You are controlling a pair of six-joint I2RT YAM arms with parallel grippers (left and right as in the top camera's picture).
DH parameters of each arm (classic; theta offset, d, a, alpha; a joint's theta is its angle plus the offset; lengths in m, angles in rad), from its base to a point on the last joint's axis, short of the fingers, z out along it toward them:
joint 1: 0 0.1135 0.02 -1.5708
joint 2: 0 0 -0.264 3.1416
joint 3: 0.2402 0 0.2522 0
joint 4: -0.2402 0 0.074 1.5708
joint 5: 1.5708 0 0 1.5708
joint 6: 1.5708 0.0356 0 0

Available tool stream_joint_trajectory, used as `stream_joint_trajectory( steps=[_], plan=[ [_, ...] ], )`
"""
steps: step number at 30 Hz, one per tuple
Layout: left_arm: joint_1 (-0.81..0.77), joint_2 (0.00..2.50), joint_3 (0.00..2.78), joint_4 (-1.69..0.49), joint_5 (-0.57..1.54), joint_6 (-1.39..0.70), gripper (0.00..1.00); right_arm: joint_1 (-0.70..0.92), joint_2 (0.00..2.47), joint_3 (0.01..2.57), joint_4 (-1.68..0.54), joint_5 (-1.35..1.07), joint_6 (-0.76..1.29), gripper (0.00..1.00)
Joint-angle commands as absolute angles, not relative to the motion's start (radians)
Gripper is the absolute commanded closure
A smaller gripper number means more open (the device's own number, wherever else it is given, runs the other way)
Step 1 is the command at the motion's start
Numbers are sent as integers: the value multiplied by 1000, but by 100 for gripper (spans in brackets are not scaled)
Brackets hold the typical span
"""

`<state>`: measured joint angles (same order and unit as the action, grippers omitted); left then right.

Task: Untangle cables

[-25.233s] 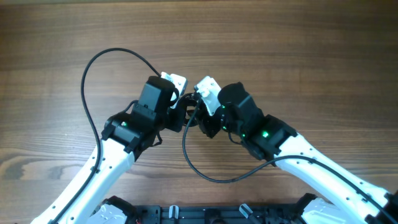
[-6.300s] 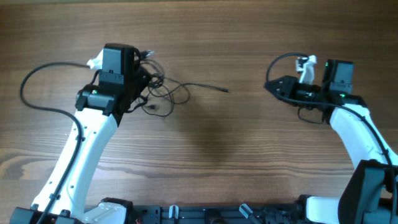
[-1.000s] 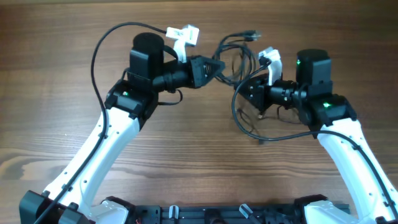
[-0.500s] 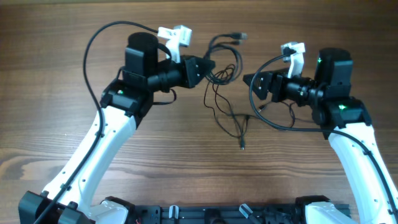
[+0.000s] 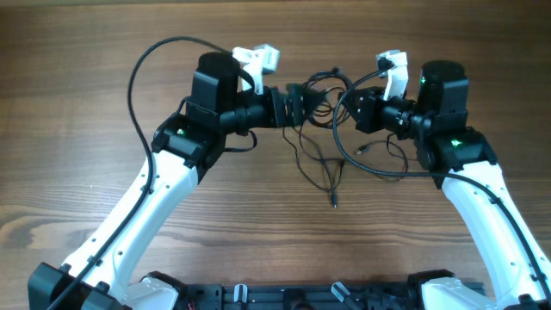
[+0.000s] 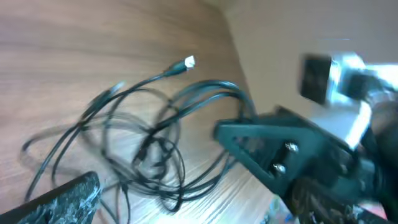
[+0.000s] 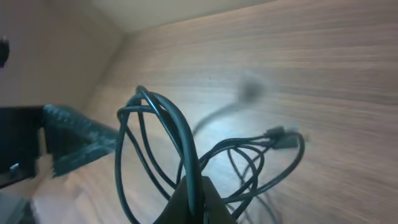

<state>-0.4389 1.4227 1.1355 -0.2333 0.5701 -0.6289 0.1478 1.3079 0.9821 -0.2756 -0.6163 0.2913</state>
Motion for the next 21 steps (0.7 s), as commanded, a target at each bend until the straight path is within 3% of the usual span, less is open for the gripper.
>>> stream_joint_trajectory(
  steps=[1,2,3,5,8,12,14,17,21],
  plan=[
    [-443,1410,1145,-236,463,-1062,0,146,1319,987,-286,-441,287,96],
    [-445,1410,1145,-237,459,-1050,2,146,1319,987,-287,-437,278,96],
    [-445,1411,1145,-240,446,-1048,12,146,1319,987,-289,-440,268,96],
    [-447,1421,1145,-241,443,-1049,21,146,1319,987,-289,-444,265,96],
    [-476,1475,1145,-239,444,-1075,18,146,1319,987,-289,-523,262,96],
    [-548,1547,1145,-197,418,-778,14,146,1319,987,-307,-612,265,96],
    [-577,1615,1145,-192,326,-762,16,146,1319,987,-290,-785,264,96],
    [-580,1689,1145,-170,226,-762,30,146,1319,987,-302,-999,260,96],
    [-507,1690,1146,-207,-146,-763,41,58,1315,987,-400,-1082,181,96]
  ],
)
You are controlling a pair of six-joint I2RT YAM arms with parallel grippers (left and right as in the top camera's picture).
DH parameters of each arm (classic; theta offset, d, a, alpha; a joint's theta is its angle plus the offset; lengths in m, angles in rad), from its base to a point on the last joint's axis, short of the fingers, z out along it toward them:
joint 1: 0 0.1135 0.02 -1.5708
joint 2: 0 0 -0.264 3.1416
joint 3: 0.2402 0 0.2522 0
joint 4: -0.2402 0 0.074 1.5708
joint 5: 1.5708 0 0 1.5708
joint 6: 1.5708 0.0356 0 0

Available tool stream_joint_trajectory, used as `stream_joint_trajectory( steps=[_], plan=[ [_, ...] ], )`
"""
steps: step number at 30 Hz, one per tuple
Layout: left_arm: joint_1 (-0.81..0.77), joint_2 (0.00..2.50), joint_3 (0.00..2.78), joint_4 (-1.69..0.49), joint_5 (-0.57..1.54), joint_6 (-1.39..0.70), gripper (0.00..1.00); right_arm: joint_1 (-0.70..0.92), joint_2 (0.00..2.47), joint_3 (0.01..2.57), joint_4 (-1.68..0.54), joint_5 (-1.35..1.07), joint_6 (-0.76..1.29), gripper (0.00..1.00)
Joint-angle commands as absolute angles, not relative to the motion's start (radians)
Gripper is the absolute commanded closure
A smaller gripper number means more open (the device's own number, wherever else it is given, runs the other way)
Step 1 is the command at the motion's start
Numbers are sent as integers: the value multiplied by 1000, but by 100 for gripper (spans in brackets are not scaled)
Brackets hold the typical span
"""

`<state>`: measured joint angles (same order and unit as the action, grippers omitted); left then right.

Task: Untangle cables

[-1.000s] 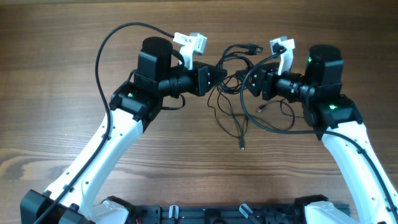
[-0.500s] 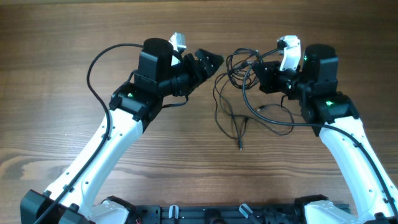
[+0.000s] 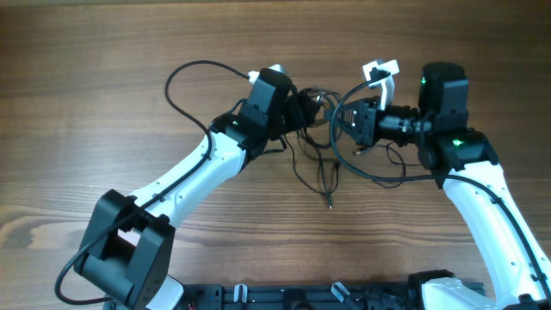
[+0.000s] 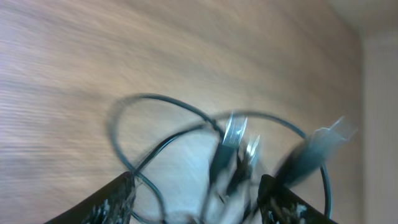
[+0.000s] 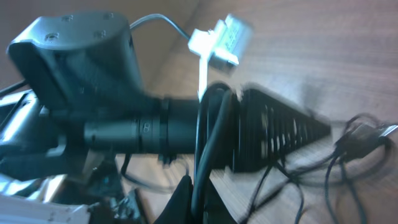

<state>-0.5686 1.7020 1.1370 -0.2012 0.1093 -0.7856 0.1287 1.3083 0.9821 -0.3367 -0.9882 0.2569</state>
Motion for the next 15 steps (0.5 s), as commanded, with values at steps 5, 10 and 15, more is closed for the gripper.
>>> stream_joint_trajectory(
  steps=[5,10,15],
  plan=[
    [-321,1666,1145,-298,-120,-771,42,-94,1315,987,-601,-709,183,96],
    [-304,1666,1145,-379,-120,-771,32,-91,1322,987,-601,-449,265,62],
    [-321,1668,1145,-449,261,-762,2,-91,1345,987,-626,-266,414,0]
  ],
)
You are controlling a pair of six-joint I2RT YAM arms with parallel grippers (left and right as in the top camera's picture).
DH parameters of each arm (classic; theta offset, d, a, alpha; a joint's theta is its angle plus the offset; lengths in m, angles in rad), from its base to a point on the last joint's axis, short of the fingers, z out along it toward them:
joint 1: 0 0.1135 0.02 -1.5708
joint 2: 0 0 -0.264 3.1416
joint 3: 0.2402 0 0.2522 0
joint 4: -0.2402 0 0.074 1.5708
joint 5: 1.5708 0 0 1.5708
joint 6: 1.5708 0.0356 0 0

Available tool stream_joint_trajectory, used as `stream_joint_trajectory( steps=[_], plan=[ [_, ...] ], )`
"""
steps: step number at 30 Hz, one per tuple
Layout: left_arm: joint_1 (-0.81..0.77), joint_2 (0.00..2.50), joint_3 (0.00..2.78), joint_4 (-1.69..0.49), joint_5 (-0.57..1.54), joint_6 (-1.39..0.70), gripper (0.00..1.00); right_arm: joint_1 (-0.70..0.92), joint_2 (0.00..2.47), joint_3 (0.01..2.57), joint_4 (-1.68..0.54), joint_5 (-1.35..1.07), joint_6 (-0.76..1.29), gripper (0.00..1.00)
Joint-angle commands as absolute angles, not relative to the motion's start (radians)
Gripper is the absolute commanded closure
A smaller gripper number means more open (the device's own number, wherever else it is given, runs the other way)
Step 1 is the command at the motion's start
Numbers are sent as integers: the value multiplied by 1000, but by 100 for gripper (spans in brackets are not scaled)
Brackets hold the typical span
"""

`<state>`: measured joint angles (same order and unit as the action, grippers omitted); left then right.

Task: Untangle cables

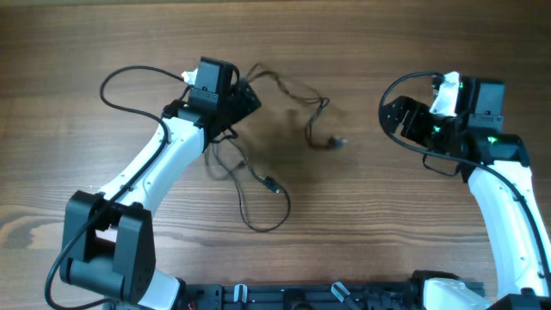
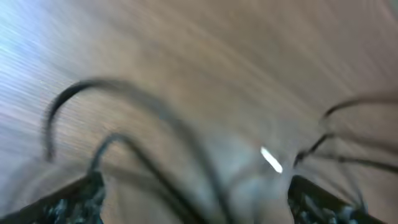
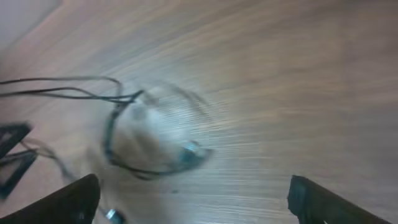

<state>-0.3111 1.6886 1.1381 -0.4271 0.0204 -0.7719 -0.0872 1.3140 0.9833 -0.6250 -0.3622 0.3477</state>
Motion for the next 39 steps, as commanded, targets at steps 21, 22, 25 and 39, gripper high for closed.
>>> stream_joint_trajectory(
  steps=[21,22,25,39],
  plan=[
    [-570,1669,1145,-953,206,-546,0,-91,1449,987,-697,-438,335,0],
    [-570,1669,1145,-955,175,-568,0,-91,1449,987,-693,-503,277,0],
    [-550,1669,1145,-848,85,-806,0,-86,1449,987,-694,-669,109,0],
    [-472,1670,1145,-1046,416,-469,0,186,1449,987,-463,-432,313,0]
  ],
)
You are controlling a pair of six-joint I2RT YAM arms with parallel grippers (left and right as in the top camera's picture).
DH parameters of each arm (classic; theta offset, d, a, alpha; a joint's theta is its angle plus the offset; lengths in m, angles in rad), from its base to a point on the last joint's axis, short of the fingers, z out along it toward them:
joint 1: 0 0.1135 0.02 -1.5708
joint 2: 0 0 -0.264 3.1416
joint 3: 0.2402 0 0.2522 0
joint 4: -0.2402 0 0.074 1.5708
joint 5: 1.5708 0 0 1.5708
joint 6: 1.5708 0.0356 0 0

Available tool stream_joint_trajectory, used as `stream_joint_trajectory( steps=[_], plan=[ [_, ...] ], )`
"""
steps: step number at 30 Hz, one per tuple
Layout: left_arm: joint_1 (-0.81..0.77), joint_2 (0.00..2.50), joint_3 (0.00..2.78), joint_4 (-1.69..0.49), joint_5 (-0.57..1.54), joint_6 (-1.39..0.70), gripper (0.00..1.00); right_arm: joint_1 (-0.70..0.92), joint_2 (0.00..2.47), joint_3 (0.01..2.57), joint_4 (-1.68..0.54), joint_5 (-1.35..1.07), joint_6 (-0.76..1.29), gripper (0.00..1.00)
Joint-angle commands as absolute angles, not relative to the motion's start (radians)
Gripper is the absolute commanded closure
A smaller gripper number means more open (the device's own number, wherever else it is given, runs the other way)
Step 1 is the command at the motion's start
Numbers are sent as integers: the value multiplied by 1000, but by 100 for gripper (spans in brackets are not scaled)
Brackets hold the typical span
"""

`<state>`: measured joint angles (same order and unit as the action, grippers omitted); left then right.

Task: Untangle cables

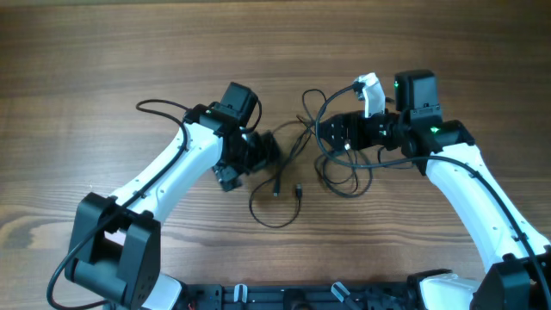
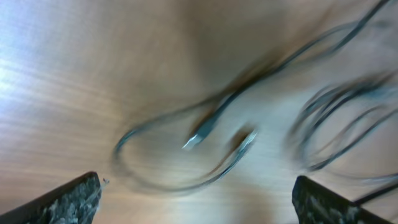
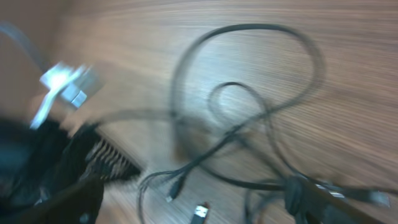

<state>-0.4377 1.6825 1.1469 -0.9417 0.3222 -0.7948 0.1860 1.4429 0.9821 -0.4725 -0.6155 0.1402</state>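
A thin dark cable (image 1: 274, 222) loops on the wooden table (image 1: 103, 52) between the arms, its plugs (image 1: 297, 191) lying loose. Thicker black cable loops (image 1: 344, 191) lie under and beside my right gripper (image 1: 325, 133). My left gripper (image 1: 263, 153) sits just left of the pile. In the left wrist view the left gripper (image 2: 199, 202) stands wide open over the thin loop and a plug (image 2: 200, 134). The blurred right wrist view shows the right gripper (image 3: 186, 199) open above crossed cables (image 3: 249, 130) and a USB plug (image 3: 199, 213).
The left arm's own black lead (image 1: 159, 108) arcs over the table at the left. The white camera mount (image 1: 368, 86) sits on the right wrist. The two grippers are close together, the left fingers (image 3: 106, 163) showing in the right wrist view.
The arms were far apart, thin cables by the left gripper and the thick loop at the right one. Now both grippers are near the middle and the cables lie together between them. Both jaws stay open.
First both grippers were at the tangle in the middle, the right one shut on the thick cable. Then the left arm had reached in beside it. Then the arms were apart, jaws open, cables split left and right. Now both are back at the centre.
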Motion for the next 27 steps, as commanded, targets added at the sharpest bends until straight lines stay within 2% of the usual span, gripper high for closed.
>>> stream_joint_trajectory(
  steps=[1,5,7,9,11,13,14,15,17,18,19,22,25,26,27],
  plan=[
    [-502,1670,1145,-1055,491,-376,0,186,1450,987,-460,-418,320,0],
    [-609,1670,1145,-817,984,12,0,186,1450,987,-504,-418,317,0],
    [-602,1670,1145,-693,1066,10,0,186,1449,987,-530,-417,315,0],
    [-558,1670,1145,-650,1061,-51,0,186,1450,987,-538,-414,315,0],
    [-474,1670,1145,-604,952,-173,0,186,1450,987,-526,-414,317,0],
    [-370,1670,1145,-575,592,-565,0,186,1450,987,-521,-419,317,0],
    [-326,1670,1145,-581,478,-740,0,186,1449,987,-521,-419,314,1],
    [-276,1670,1145,-582,409,-911,0,186,1449,987,-516,-432,306,2],
    [-210,1670,1145,-573,398,-1073,0,194,1450,987,-501,-605,166,8],
    [-195,1670,1145,-571,398,-1079,0,208,1450,987,-493,-660,125,11],
    [-176,1670,1145,-575,398,-1078,0,240,1450,987,-485,-662,99,17],
    [-174,1670,1145,-579,398,-1078,0,314,1456,987,-455,-619,67,28],
    [-175,1670,1145,-580,398,-1078,0,399,1534,987,-410,-422,117,29],
    [-175,1670,1145,-584,398,-1078,0,413,1575,987,-398,-376,155,33],
    [-175,1670,1145,-591,398,-1078,0,416,1619,987,-384,-376,185,46]
  ],
)
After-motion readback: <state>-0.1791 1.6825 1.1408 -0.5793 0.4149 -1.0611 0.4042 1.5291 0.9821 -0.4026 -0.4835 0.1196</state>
